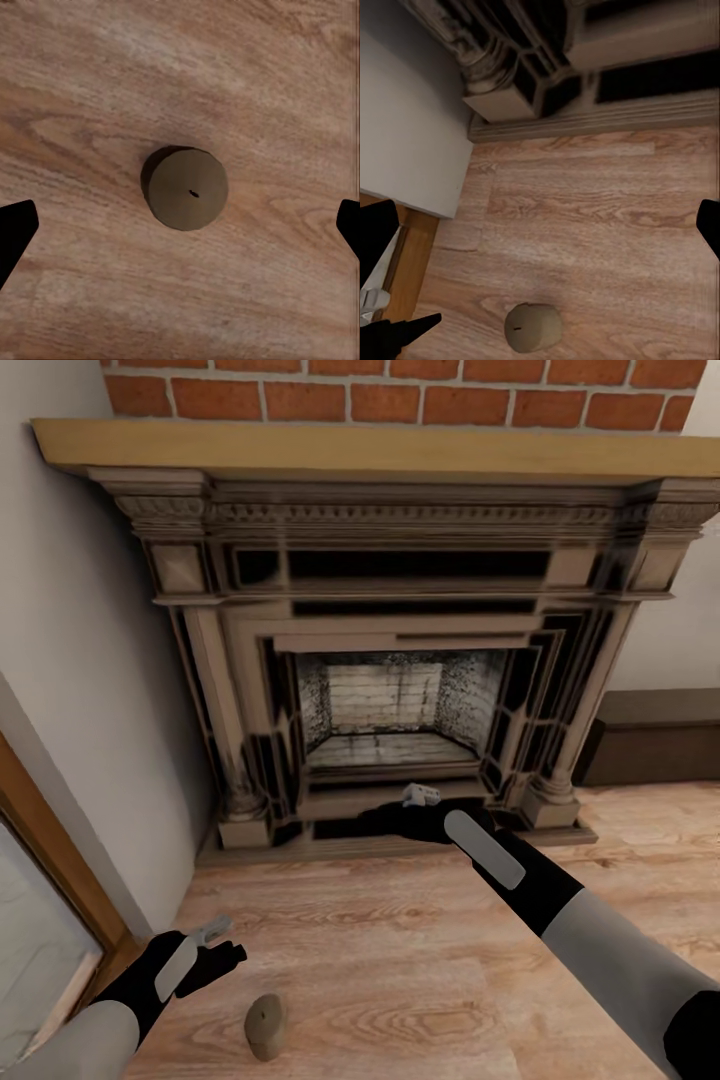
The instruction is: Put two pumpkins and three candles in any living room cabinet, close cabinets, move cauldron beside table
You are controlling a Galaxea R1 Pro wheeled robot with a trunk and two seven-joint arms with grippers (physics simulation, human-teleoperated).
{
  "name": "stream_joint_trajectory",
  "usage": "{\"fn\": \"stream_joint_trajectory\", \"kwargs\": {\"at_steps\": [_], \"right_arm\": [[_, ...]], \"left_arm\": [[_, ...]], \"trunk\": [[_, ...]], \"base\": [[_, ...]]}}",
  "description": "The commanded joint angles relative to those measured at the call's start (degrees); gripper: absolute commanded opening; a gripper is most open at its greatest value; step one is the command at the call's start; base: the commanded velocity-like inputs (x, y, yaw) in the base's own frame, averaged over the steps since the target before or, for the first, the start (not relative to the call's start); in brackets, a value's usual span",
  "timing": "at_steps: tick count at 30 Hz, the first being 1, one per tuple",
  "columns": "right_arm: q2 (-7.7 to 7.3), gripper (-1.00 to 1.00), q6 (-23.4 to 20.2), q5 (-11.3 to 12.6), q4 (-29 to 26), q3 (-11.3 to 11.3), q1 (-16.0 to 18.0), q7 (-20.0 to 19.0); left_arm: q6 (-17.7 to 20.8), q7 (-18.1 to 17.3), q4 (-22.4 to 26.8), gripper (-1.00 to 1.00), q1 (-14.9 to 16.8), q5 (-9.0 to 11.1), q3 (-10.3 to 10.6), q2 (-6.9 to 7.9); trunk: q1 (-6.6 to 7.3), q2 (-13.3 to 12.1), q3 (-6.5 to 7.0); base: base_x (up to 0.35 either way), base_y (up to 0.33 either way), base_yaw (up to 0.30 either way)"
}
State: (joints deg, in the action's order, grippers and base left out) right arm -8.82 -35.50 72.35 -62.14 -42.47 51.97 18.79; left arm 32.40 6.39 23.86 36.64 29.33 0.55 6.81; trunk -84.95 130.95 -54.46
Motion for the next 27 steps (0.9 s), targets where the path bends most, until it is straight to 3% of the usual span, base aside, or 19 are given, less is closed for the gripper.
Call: {"fn": "stream_joint_trajectory", "kwargs": {"at_steps": [1, 9, 19, 21, 27], "right_arm": [[-0.05, 1.00, 0.1, 0.6, -0.1, -0.2, 0.1, 0.5], [-0.05, 1.00, 0.1, 0.6, -0.1, -0.2, 0.1, 0.5], [-0.01, 1.00, -0.1, 0.8, 0.3, -0.3, 0.1, 0.0], [0.08, 1.00, -1.4, 0.8, 0.5, -0.2, 0.1, -2.1], [0.00, 1.00, -6.4, 0.6, 0.9, 0.0, 0.1, -16.6]], "left_arm": [[0.3, 0.5, 0.1, 1.00, 0.0, 0.6, 0.0, 0.03], [0.3, 0.5, 0.1, 1.00, 0.0, 0.6, 0.0, 0.07], [0.2, 0.5, 0.1, 1.00, 0.0, 0.7, -0.1, 0.11], [0.2, 0.5, 0.1, 1.00, 0.0, 0.7, -0.1, 0.11], [0.2, 0.5, 0.1, 1.00, 0.0, 0.7, -0.1, 0.13]], "trunk": [[0.00, 0.0, -0.06], [0.00, 0.0, -0.06], [0.00, 0.0, -0.06], [0.00, 0.0, -0.06], [-0.22, 0.4, -0.24]], "base": [[0.237, -0.105, 0.000], [0.280, -0.023, 0.000], [0.054, -0.001, 0.000], [0.005, 0.000, 0.000], [0.001, 0.000, 0.000]]}}
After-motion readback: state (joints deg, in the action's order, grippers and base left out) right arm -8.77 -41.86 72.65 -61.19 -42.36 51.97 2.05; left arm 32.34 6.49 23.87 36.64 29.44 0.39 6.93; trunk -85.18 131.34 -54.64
